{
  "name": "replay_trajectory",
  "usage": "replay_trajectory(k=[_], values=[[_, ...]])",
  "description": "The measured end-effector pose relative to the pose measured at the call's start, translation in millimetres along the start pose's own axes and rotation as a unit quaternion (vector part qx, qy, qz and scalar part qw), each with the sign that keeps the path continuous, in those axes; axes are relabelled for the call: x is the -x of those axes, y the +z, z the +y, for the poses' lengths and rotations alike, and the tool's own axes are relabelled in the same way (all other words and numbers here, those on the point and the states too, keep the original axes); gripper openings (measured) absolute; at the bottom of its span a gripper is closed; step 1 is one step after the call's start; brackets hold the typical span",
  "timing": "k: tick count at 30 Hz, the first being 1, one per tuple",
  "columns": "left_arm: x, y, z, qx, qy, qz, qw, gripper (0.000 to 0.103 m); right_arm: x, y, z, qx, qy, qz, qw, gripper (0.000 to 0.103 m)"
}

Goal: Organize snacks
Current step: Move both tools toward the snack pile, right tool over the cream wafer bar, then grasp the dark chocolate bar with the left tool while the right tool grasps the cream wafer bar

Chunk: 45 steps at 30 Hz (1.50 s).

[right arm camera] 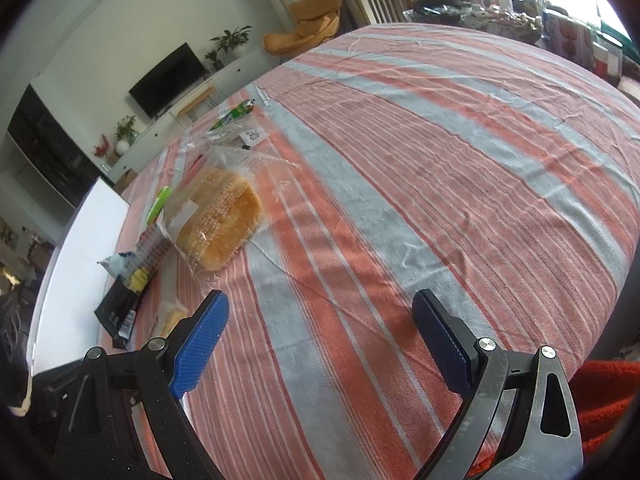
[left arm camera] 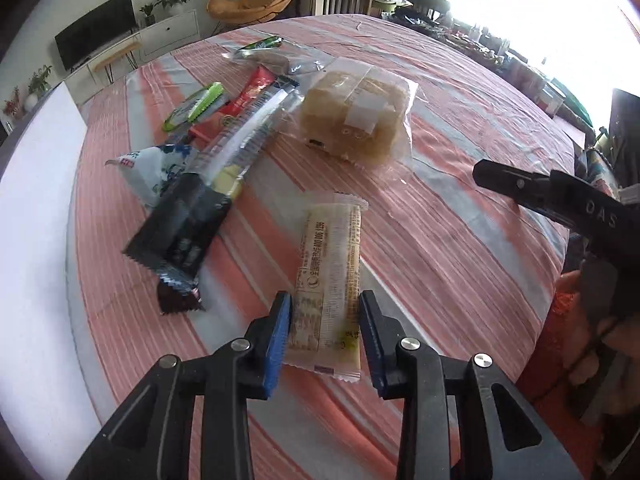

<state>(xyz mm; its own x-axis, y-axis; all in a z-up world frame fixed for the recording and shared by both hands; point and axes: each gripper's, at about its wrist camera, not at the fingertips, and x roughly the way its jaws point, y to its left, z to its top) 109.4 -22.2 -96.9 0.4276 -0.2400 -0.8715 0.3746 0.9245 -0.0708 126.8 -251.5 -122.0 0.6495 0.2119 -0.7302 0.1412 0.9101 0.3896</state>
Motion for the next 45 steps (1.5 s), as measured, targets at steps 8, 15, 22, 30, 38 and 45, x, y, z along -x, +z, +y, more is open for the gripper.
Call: replay_trajectory(k=[8,15,22,30,38,45], values=[[24.9,2.4,47.6,0.067,0.038,-0.031,0.9966,0.08,0.7,-0.4,0.1,-0.002,0.001,-0.001,1.0,0.095],[25.0,6.2,61.4,0.071,0.093,-0.041,0.9923,0.076,3.6,-0.8,-5.6,-0.019,0.02,-0.007,1.0,0.095],[-6.3,45.5,92.6,0.106,0.113,-0.016,0.9878,0.067,3.8,-0.7,-6.6,-0.021,0.022,-0.007,1.0,0.095],[-37.0,46.4,75.6,0.066,0.072,0.007,0.9952,0.063,3.0,0.1,-6.9,-0.018,0.02,-0.008,1.0,0.094],[-14.5,24.0,77.8,0.108,0.053,-0.005,0.9927,0.016,5.5,-0.1,-12.5,-0.029,0.035,-0.009,0.999,0.094],[44.8,-8.5,80.7,0.159,0.011,-0.057,0.9856,0.016,7.7,-15.3,25.4,-0.025,0.08,0.092,0.992,0.093]])
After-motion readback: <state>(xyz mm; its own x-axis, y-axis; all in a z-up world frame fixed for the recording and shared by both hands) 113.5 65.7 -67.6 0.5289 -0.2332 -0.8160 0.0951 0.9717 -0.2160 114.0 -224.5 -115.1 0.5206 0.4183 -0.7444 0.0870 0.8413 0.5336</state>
